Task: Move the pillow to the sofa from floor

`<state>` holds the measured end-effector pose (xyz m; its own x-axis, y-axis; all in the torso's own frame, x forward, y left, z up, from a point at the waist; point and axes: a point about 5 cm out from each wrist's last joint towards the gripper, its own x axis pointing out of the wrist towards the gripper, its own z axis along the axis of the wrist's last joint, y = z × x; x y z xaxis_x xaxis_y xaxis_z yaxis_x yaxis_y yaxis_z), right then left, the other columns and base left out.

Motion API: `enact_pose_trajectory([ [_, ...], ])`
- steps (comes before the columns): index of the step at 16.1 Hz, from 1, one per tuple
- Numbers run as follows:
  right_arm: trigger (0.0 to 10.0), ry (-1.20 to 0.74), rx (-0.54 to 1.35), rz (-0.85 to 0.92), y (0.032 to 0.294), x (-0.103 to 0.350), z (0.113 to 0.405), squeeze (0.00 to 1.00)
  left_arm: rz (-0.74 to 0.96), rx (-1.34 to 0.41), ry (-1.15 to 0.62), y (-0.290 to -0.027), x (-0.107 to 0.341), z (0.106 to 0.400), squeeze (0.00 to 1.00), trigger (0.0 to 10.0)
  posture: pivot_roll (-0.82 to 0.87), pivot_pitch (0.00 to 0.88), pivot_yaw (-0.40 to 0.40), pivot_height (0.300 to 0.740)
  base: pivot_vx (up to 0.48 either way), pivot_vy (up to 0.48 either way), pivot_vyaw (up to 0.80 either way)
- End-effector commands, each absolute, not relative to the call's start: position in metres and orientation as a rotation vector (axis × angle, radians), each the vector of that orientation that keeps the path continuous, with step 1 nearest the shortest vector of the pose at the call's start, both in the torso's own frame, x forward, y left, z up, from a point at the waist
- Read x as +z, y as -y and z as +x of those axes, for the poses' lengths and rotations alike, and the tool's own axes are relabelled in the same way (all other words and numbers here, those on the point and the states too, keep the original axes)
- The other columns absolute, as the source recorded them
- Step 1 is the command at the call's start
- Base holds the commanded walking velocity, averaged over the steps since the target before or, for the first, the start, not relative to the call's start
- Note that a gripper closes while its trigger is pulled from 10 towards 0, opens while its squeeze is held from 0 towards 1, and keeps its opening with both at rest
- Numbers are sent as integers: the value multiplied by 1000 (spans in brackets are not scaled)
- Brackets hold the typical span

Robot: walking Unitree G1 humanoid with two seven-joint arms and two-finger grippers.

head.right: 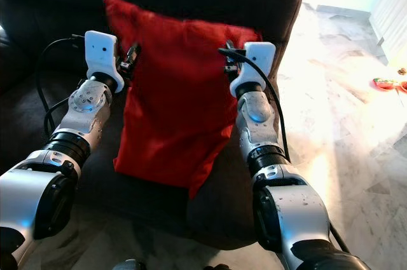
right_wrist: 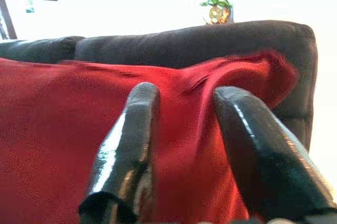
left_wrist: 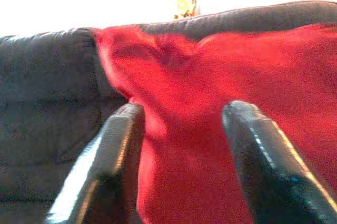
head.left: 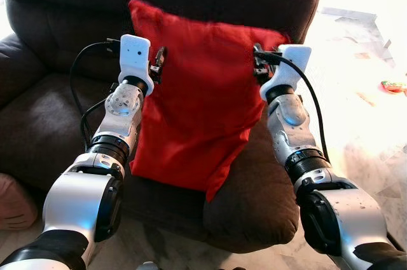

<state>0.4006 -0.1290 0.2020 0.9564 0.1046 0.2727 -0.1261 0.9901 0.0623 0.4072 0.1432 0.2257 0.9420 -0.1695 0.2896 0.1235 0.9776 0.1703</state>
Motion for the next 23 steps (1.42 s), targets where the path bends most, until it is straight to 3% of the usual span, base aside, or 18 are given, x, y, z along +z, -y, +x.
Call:
enact_pose_trajectory([
  [1, 10000, 290, 128, 60, 126, 207, 402, 1000, 168, -164, 326, -139, 231, 408, 1000, 10000, 119, 101, -59, 740, 0, 0, 0],
  [2, 10000, 289, 117, 8, 126, 207, 402, 902, 186, -154, 346, -137, 234, 408, 1000, 10000, 120, 102, -60, 740, 0, 0, 0],
  [3, 10000, 290, 115, 11, 127, 206, 401, 0, 191, -147, 358, -137, 236, 407, 0, 10000, 122, 102, -60, 740, 0, 0, 0],
  [7, 10000, 306, 72, 18, 139, 199, 397, 0, 191, -165, 410, -137, 235, 401, 0, 10000, 124, 103, -61, 740, 0, 0, 0],
  [12, 10000, 283, -17, 44, 162, 155, 369, 0, 192, -164, 336, -154, 178, 374, 0, 10000, 123, 92, -55, 740, 0, 0, 0],
  [16, 10000, 120, -69, 58, 178, 99, 339, 0, 147, -79, 174, -172, 126, 353, 0, 10000, 109, 72, -48, 740, 0, 0, 0],
  [23, 10000, -97, -65, 36, 178, 47, 309, 0, 125, -54, 48, -182, 95, 338, 0, 10000, 108, 62, -46, 740, 0, 0, 0],
])
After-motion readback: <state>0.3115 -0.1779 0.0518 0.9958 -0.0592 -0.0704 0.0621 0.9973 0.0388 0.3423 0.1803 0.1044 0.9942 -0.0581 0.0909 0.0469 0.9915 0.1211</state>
